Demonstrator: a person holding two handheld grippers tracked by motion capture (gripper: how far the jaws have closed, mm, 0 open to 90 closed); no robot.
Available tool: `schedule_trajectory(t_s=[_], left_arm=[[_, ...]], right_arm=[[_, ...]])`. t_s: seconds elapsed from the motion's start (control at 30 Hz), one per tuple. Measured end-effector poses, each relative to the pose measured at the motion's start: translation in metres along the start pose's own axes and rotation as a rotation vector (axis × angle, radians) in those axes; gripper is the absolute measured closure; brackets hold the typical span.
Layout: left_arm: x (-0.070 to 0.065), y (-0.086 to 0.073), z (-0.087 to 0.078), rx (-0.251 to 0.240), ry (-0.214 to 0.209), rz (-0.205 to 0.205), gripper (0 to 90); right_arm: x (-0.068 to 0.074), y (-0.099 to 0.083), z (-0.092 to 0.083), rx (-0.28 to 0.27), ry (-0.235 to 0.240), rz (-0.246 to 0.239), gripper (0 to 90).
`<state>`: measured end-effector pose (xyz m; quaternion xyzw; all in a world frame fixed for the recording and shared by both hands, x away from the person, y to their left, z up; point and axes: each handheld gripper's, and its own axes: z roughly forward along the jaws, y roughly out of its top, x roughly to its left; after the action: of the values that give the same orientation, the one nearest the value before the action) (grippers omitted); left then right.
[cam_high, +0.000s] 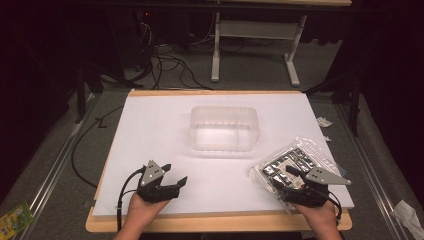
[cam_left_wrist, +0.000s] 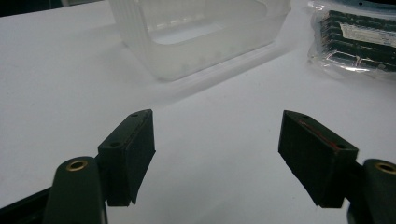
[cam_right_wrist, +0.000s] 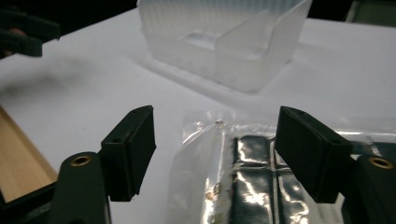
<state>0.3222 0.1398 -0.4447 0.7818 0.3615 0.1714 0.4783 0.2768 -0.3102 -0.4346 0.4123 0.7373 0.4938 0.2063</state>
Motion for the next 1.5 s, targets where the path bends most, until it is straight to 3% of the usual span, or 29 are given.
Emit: schedule_trajectory(t_s=[0.27, 0.43, 0.53, 0.67, 0.77, 0.9, 1.1, 1.13, 1.2, 1.27, 1.33, 1.5], left_arm=[[0.0, 0.0, 0.001, 0.002, -0.007, 0.001, 27.6], [0.0, 0.0, 0.001, 0.005, -0.012, 0.004, 27.7], [-0.001, 0.0, 0.001, 0.006, -0.014, 0.003, 27.7], [-0.001, 0.0, 0.002, 0.009, -0.017, 0.006, 27.8], [-0.002, 0.0, 0.002, 0.007, -0.018, 0.003, 27.8], [-0.001, 0.001, 0.003, 0.007, -0.02, 0.001, 27.9], [-0.002, 0.0, 0.003, 0.013, -0.023, 0.006, 28.2], [-0.002, 0.0, 0.003, 0.012, -0.022, 0.007, 28.2], [-0.002, 0.0, 0.002, 0.013, -0.023, 0.01, 28.5], [-0.002, 0.0, 0.002, 0.015, -0.018, 0.012, 28.7], [-0.001, 0.001, 0.002, 0.016, -0.02, 0.011, 29.1], [-0.001, 0.002, 0.003, 0.019, -0.022, 0.014, 31.8]], right_arm=[[0.013, -0.011, 0.021, 0.162, 0.062, -0.051, 45.8], [0.017, -0.018, 0.031, 0.27, 0.053, -0.089, 60.1], [0.015, -0.021, 0.034, 0.304, 0.054, -0.095, 73.2], [0.017, -0.022, 0.035, 0.308, 0.029, -0.146, 90.0], [0.016, -0.021, 0.034, 0.297, 0.032, -0.131, 90.0], [0.024, -0.02, 0.036, 0.278, 0.084, -0.145, 90.0], [0.055, -0.018, 0.047, 0.279, 0.226, -0.214, 89.3], [0.059, -0.017, 0.049, 0.29, 0.243, -0.231, 83.1], [0.06, -0.015, 0.048, 0.282, 0.276, -0.217, 70.1], [0.057, -0.009, 0.04, 0.234, 0.273, -0.19, 57.5], [0.052, -0.005, 0.033, 0.192, 0.258, -0.16, 50.3], [0.025, 0.002, 0.015, 0.113, 0.122, -0.073, 41.7]])
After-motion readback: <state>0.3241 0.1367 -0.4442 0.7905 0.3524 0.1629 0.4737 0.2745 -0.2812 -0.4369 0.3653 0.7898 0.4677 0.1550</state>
